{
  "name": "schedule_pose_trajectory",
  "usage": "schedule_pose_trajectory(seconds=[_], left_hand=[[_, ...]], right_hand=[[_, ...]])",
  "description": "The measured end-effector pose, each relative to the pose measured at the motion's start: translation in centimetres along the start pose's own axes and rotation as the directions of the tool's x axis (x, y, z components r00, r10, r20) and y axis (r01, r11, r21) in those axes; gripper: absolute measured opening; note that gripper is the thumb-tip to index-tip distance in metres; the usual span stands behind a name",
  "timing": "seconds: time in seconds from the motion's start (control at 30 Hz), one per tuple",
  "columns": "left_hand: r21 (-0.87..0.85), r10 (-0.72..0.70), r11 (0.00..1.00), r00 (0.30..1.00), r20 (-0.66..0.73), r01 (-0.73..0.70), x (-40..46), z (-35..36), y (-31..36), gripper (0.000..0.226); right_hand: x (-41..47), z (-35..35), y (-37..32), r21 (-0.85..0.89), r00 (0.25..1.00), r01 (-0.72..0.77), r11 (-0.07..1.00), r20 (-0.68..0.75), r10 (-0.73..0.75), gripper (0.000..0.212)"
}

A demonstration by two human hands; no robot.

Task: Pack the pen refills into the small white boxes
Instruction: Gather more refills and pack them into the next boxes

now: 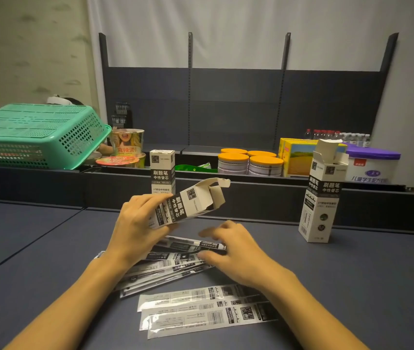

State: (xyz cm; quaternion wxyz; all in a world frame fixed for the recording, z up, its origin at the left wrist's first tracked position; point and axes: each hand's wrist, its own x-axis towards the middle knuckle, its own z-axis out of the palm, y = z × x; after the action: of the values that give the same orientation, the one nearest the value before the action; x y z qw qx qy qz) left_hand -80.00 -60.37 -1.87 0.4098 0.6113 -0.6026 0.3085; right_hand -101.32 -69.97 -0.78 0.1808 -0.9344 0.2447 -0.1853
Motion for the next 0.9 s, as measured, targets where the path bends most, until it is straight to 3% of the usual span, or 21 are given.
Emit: schedule_pose_trajectory(seconds=[0.1, 0.17, 0.4, 0.5, 0.57, 0.67, 0.73, 0.9], left_hand=[[-0.020, -0.009, 1.000, 1.000, 0.010, 0.009, 0.0, 0.0, 0.0, 0.069], [-0.026, -0.013, 1.000, 1.000, 0.016, 0.013, -0.1, -0.1, -0.1, 0.069], [-0.015, -0.019, 1.000, 0.999, 0.037, 0.020, 0.1, -0.2, -0.1, 0.069], [-0.007, -0.027, 1.000, 0.999, 0.045, 0.027, 0.2, -0.5, 0.1, 0.066], [-0.018, -0.033, 0.999, 0.998, 0.044, 0.034, 0.2, -0.7, 0.3, 0.066], [-0.027, -0.033, 0.999, 0.999, 0.035, 0.034, 0.3, -0.8, 0.3, 0.067], [-0.024, -0.035, 0.999, 0.999, 0.035, 0.036, 0.3, -0.7, 0.3, 0.067], [-0.047, -0.051, 0.998, 0.998, 0.021, 0.052, 0.3, -0.8, 0.3, 0.067]], right_hand=[[0.0, 0.8, 0.1, -0.190, 0.996, 0.028, 0.981, 0.087, -0.012, 0.047], [0.0, 0.8, 0.2, -0.210, 0.997, 0.028, 0.977, 0.080, -0.011, 0.042], [0.1, -0.4, 0.7, -0.097, 0.998, 0.024, 0.995, -0.048, -0.028, 0.016], [0.2, -1.7, 0.8, 0.095, 0.980, 0.017, 0.995, -0.198, 0.002, 0.003], [0.2, -2.8, 0.7, 0.388, 0.957, 0.019, 0.922, -0.273, 0.095, 0.009], [-0.1, -4.4, 0.5, 0.754, 0.927, 0.100, 0.649, -0.308, 0.215, 0.009], [-0.4, -5.4, 0.3, 0.830, 0.887, 0.183, 0.527, -0.370, 0.276, 0.010], [-0.8, -6.9, 0.4, 0.836, 0.740, 0.339, 0.432, -0.521, 0.427, 0.009]])
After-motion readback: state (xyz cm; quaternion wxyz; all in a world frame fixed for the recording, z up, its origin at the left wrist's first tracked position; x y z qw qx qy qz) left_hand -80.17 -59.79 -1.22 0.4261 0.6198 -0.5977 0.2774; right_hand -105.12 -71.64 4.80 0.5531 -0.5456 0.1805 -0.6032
